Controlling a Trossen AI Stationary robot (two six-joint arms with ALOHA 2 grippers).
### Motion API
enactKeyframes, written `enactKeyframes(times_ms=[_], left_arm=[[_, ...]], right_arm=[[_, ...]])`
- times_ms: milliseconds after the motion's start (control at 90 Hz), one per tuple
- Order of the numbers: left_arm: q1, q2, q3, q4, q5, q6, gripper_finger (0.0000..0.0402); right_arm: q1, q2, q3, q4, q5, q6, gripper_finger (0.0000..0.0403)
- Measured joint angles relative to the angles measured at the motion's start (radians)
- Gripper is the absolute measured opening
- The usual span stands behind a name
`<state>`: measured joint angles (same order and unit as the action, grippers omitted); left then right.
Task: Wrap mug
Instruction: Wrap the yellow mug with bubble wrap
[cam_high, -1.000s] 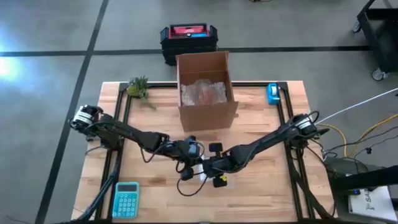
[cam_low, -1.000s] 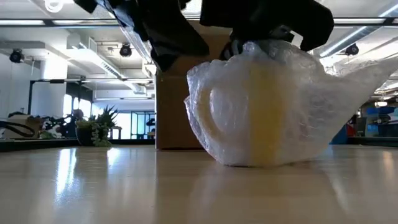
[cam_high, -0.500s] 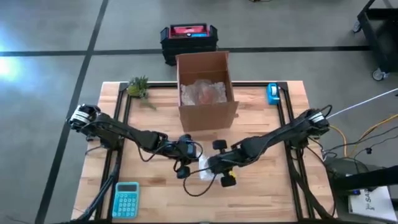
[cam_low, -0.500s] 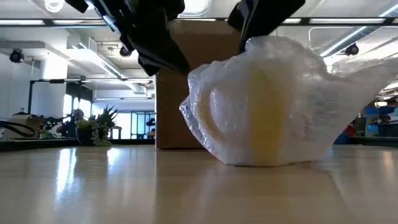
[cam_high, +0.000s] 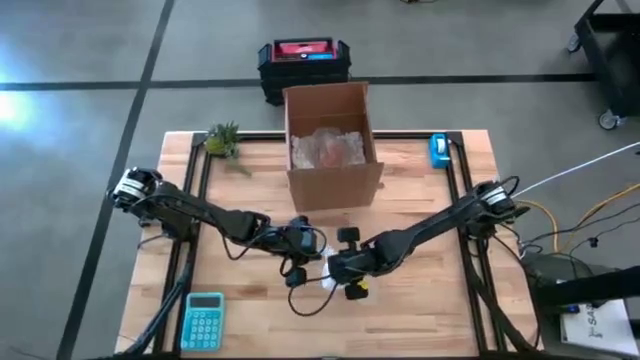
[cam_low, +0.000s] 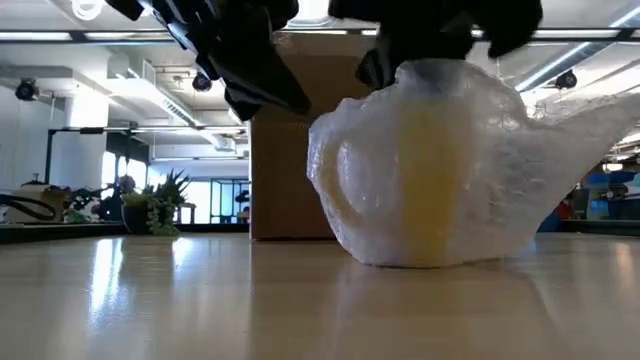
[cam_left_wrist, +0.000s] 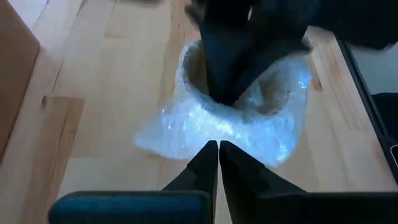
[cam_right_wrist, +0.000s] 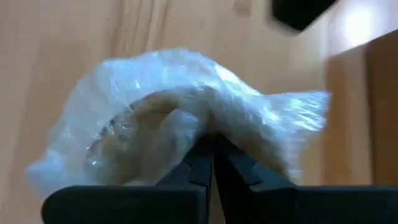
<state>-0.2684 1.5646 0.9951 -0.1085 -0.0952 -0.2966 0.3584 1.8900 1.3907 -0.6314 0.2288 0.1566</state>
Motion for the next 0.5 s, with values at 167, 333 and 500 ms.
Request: enactKeyframes(times_ms=[167, 333, 500], left_arm=[[0.0, 0.0, 0.0, 0.005, 0.0, 0.0, 0.0004], [0.0, 0.0, 0.0, 0.022, 0.0, 0.001, 0.0004], [0.0, 0.0, -0.002, 0.022, 0.0, 0.004, 0.0004]], right_arm=[[-0.001, 0.05, -0.001, 0.003, 0.004, 0.003, 0.0002], [-0.001, 0.065, 0.001, 0.0, 0.0, -0.015, 0.0002], [-0.001, 0.015, 0.024, -0.029, -0.003, -0.026, 0.0002]])
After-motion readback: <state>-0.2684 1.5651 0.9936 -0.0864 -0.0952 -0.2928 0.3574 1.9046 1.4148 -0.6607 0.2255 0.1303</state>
